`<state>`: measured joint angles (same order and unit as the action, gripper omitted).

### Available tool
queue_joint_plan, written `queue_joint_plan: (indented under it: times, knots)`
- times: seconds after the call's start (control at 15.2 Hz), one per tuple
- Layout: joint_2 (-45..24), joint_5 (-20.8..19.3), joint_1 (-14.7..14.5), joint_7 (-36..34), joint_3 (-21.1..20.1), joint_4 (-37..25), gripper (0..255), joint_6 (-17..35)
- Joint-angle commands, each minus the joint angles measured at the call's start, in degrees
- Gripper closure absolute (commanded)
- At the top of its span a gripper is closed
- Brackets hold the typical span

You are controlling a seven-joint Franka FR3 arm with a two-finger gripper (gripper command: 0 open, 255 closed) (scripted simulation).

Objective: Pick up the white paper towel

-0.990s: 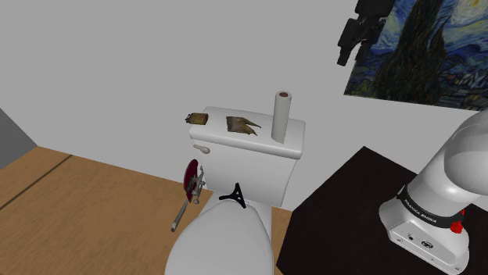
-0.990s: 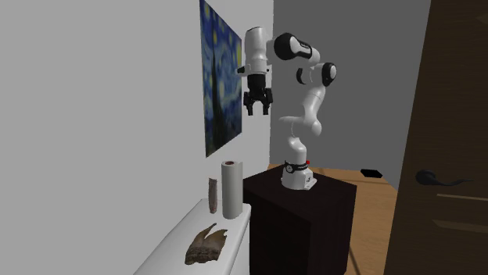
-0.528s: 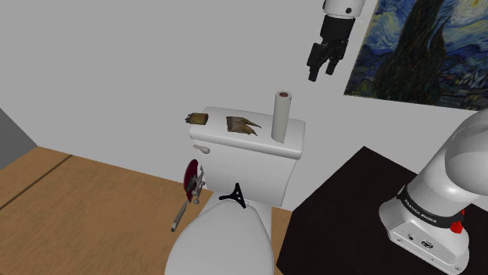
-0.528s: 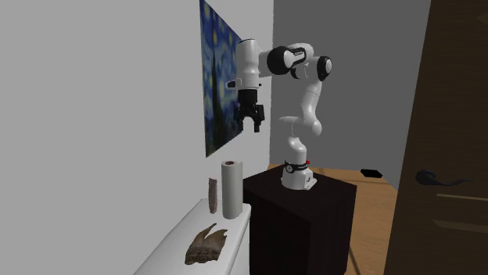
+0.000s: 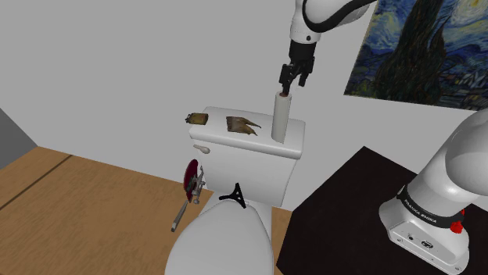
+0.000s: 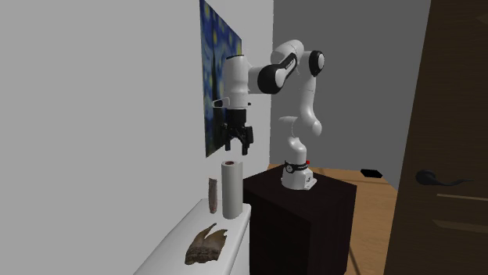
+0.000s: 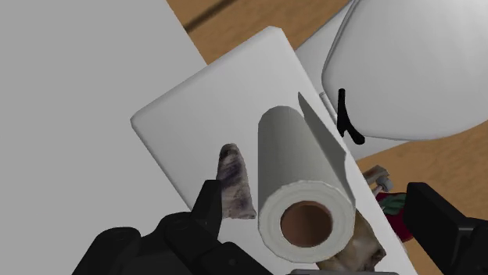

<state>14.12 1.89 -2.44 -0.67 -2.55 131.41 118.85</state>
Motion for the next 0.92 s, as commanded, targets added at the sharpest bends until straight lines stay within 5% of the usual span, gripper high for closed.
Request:
queue_joint_plan:
  times: [0.0, 0.59, 0.66, 0.86]
  knots:
    - [-3.10, -0.55, -0.22, -0.34, -0.51, -1.15, 0, 1.99]
    - [-5.60, -0.60, -0.24, -0.36, -0.58, 2.38, 0, 8.02]
    - [-5.62, -0.60, -0.26, -0.39, -0.60, 2.36, 255, 8.03]
    - [-5.57, -0.60, -0.26, -0.39, -0.60, 2.44, 255, 8.06]
